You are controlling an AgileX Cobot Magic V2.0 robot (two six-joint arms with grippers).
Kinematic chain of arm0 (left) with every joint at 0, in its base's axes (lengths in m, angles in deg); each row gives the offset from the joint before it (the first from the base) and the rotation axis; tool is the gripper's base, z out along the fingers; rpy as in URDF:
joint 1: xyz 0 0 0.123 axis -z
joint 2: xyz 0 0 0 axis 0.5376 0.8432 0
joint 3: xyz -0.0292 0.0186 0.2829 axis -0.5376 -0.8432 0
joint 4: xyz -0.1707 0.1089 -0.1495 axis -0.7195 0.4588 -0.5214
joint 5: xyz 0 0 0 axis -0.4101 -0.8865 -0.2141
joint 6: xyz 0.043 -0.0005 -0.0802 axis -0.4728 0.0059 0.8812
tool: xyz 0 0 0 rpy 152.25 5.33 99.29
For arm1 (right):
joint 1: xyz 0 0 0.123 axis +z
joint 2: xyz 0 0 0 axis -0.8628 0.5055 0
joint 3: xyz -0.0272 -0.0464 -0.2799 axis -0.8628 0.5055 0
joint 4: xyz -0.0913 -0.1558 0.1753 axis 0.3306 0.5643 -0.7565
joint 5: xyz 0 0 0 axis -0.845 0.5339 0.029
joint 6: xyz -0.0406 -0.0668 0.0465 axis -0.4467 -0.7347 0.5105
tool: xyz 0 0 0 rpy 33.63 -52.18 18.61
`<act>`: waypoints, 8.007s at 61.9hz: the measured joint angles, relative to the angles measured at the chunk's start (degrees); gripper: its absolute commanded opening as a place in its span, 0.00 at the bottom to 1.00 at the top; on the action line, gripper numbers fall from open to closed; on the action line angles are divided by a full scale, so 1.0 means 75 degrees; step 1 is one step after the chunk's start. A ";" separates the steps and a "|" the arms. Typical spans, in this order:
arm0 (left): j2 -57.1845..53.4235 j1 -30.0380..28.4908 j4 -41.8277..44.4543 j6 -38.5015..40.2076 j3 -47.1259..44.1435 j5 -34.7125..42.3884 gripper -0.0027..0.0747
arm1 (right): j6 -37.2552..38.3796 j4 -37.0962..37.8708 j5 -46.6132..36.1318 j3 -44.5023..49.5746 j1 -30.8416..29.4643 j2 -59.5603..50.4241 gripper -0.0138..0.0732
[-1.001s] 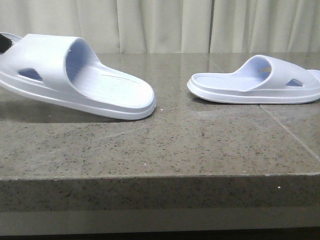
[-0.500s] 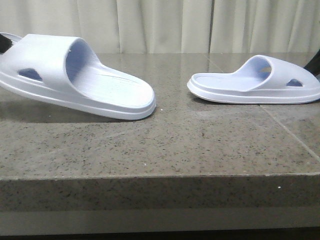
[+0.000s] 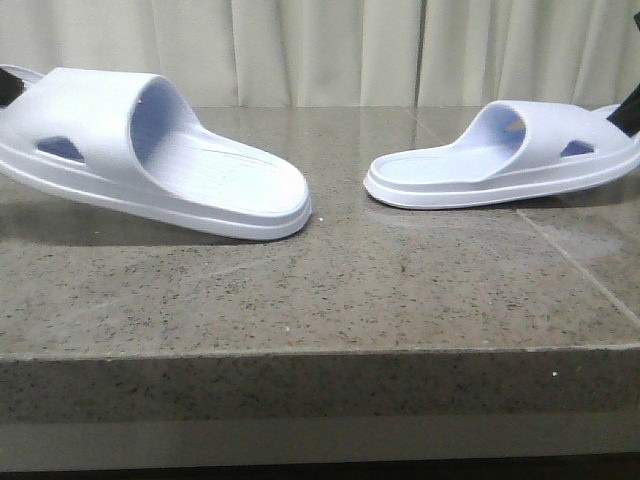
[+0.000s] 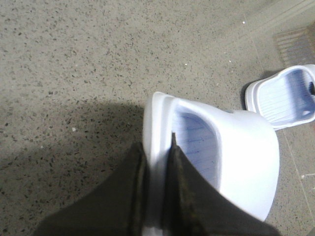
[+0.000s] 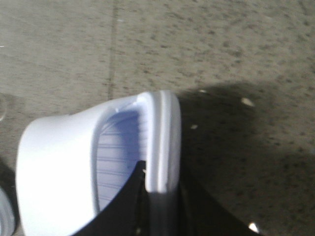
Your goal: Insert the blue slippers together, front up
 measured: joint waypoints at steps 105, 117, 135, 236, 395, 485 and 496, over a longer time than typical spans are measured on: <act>0.1569 0.2960 -0.2509 -0.0406 0.0059 0.2722 0.01 | -0.0112 -0.2043 -0.2451 0.2410 0.2437 -0.2186 0.02; 0.1569 0.2931 -0.2386 -0.0427 0.0059 0.3080 0.01 | -0.0112 -0.2500 -0.3843 0.2410 0.3794 -0.1676 0.02; 0.1569 0.2904 -0.2386 -0.0439 0.0059 0.3294 0.01 | -0.0112 -0.2566 -0.4617 0.2396 0.4360 -0.1521 0.02; -0.0070 0.2949 0.1504 0.1148 0.0167 0.3116 0.55 | 0.0334 0.1584 -0.0445 0.2396 0.1552 -0.5754 0.54; -0.9735 0.1756 0.8313 0.6741 -0.5036 0.4353 0.01 | 0.4833 0.6722 0.0301 0.3944 0.2569 -1.0083 0.02; -1.1086 0.1641 0.8185 0.6741 -0.7303 0.7310 0.01 | 0.4846 0.6727 0.0314 0.3944 0.2569 -1.0083 0.02; -1.1086 0.1641 0.8185 0.6741 -0.7303 0.7310 0.01 | 0.4846 0.6727 0.0314 0.3944 0.2569 -1.0083 0.02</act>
